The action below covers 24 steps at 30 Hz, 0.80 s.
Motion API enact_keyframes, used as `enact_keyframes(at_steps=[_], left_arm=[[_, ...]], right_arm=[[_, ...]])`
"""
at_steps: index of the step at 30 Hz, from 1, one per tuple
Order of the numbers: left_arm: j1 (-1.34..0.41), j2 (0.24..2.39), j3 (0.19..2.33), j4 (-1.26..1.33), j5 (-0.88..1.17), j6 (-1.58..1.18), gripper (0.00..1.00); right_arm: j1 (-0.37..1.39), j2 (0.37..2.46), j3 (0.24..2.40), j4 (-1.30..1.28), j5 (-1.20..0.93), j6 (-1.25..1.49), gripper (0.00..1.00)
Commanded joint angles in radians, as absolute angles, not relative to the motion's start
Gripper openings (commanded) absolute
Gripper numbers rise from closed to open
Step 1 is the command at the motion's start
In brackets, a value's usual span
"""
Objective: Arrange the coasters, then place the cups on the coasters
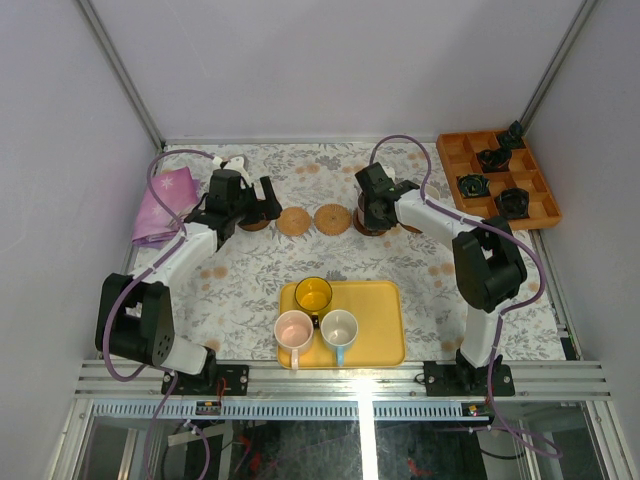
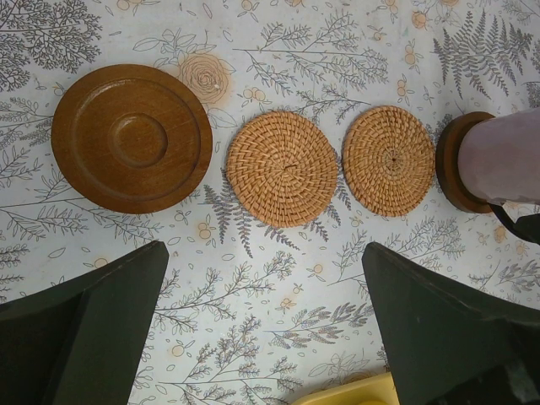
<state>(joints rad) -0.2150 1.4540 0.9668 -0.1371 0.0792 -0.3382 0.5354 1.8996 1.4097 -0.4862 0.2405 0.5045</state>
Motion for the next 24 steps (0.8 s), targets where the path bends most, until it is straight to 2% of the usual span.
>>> enact_keyframes(at_steps=[1, 4, 6, 18, 21, 24], left_arm=[[-0.212, 1.458, 0.997, -0.133, 0.084, -0.327, 1.00], [-0.213, 1.459, 0.996, -0.130, 0.084, -0.326, 1.00], [-0.212, 1.462, 0.996, -0.129, 0.084, -0.328, 1.00], [-0.213, 1.454, 0.993, -0.127, 0.077, -0.327, 1.00], [-0.213, 1.449, 0.992, -0.129, 0.079, -0.328, 1.00], [-0.213, 1.444, 0.992, -0.131, 0.079, -0.327, 1.00]], right_arm=[[0.531, 1.882, 1.461, -0.448, 0.243, 0.513, 0.24], [0.531, 1.882, 1.460, -0.448, 0.243, 0.514, 0.46], [0.531, 1.881, 1.459, -0.448, 0.244, 0.513, 0.54], [0.532, 1.852, 1.439, -0.480, 0.238, 0.523, 0.63], [0.533, 1.816, 1.400, -0.488, 0.239, 0.541, 0.69], [0.534, 1.756, 1.334, -0.479, 0.242, 0.550, 0.81]])
